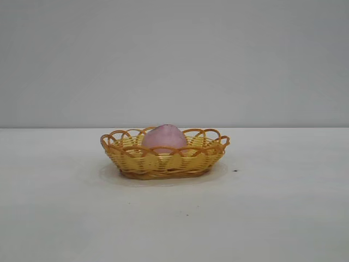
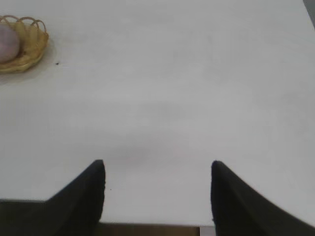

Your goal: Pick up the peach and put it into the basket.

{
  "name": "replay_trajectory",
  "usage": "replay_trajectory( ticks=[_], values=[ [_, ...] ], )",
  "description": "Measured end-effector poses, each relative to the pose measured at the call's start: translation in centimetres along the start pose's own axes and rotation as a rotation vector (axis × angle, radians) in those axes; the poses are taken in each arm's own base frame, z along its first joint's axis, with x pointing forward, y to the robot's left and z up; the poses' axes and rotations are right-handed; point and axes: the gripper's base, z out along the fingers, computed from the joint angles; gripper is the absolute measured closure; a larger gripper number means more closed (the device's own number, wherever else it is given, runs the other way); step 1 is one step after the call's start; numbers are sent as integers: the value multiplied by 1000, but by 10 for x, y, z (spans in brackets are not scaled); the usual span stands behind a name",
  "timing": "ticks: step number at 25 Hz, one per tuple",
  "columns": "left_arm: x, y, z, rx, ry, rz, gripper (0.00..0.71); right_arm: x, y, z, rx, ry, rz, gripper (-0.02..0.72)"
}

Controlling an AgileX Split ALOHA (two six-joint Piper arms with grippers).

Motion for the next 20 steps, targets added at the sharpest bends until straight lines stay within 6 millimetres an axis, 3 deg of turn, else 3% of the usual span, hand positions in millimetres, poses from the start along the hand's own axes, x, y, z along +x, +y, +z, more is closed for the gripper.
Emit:
replay_trajectory(
  ticks=[20],
  values=[
    [0, 0, 0, 0, 0, 0, 189, -1, 0, 2, 1, -16, 4, 300]
  ],
)
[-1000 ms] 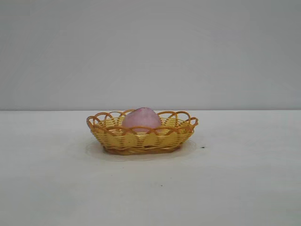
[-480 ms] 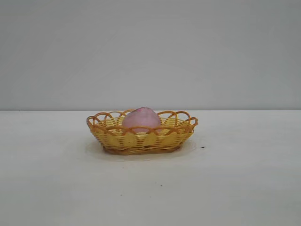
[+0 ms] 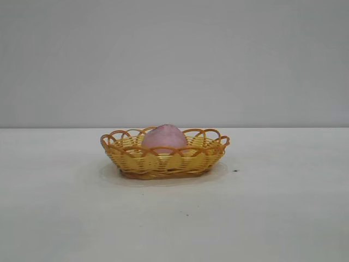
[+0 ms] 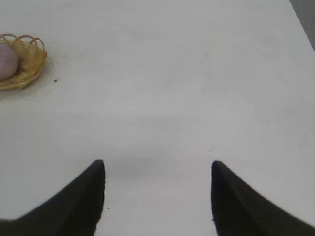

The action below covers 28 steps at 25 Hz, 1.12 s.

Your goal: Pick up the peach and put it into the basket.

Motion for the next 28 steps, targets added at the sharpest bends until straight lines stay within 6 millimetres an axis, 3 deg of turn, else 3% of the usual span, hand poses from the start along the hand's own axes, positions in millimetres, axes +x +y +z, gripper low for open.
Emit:
replay_trajectory(
  ticks=[11, 28],
  values=[
    [0, 0, 0, 0, 0, 0, 189, 9, 2, -12, -35, -98, -37, 300],
    [0, 0, 0, 0, 0, 0, 189, 10, 2, -12, -62, -99, -54, 300]
  ],
)
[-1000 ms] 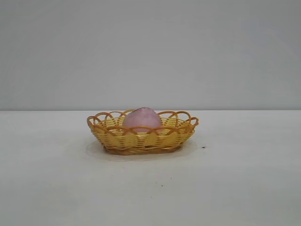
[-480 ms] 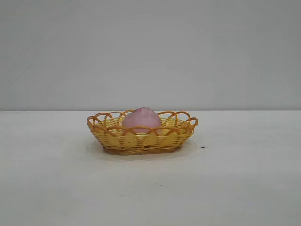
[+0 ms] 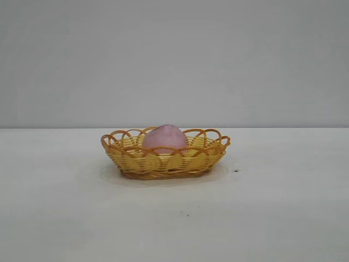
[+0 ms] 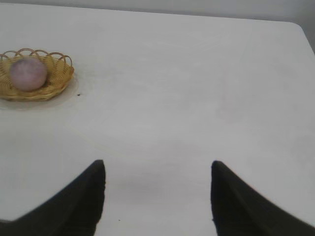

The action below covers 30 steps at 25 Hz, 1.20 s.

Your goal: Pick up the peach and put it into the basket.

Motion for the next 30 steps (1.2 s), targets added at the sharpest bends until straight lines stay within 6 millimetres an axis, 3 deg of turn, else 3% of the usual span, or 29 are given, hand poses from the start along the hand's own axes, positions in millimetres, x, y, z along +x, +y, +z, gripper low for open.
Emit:
replay_trajectory(
  ticks=[30],
  values=[
    [0, 0, 0, 15, 0, 8, 189, 0, 0, 0, 0, 0, 0, 300]
  ],
)
